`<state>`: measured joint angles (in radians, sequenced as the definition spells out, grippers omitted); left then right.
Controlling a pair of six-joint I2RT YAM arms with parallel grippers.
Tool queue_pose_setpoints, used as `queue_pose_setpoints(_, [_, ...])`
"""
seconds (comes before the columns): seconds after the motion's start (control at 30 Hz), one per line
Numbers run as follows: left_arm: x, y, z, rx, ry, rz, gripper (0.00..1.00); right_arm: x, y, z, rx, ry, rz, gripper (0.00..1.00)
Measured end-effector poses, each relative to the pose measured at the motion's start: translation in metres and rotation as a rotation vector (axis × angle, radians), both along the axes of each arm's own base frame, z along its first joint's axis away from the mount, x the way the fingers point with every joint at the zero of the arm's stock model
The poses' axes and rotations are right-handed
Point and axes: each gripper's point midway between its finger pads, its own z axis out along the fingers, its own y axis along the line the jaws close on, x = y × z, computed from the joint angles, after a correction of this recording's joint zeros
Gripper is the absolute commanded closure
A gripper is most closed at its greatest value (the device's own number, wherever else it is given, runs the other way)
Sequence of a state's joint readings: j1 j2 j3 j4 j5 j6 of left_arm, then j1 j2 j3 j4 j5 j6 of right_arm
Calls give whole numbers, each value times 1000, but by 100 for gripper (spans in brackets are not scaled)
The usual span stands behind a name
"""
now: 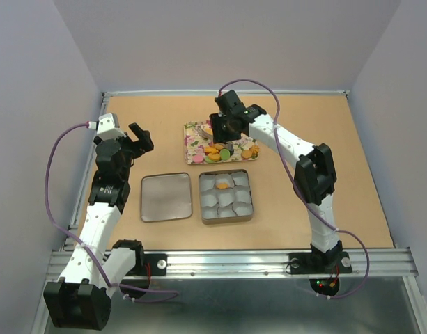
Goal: Pack the cookies
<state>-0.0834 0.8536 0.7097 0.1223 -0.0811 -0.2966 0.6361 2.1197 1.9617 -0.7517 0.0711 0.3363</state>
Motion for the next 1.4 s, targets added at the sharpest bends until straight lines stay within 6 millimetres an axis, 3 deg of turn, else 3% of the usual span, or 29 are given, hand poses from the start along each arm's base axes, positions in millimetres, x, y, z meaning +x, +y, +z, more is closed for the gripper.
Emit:
queue_pose_setpoints(0.47, [0, 0, 0, -1, 0, -2, 3, 0, 0, -2, -1, 6, 2, 48])
queue_pose_setpoints(0.83, [0, 0, 0, -1, 0, -2, 3, -3, -1, -23, -26, 45, 5, 59])
queue_pose_setpoints(1.13, [0, -1, 0, -2, 0, -3, 3, -3, -3, -23, -38, 44, -2, 59])
queue_pose_setpoints(1.3, [0, -1, 0, -2, 0, -3, 3, -3, -10, -13, -63, 31, -12, 59])
queue_pose_setpoints(1.4, [0, -1, 0, -2, 0, -3, 3, -5, -17, 12, -71, -4, -20, 59])
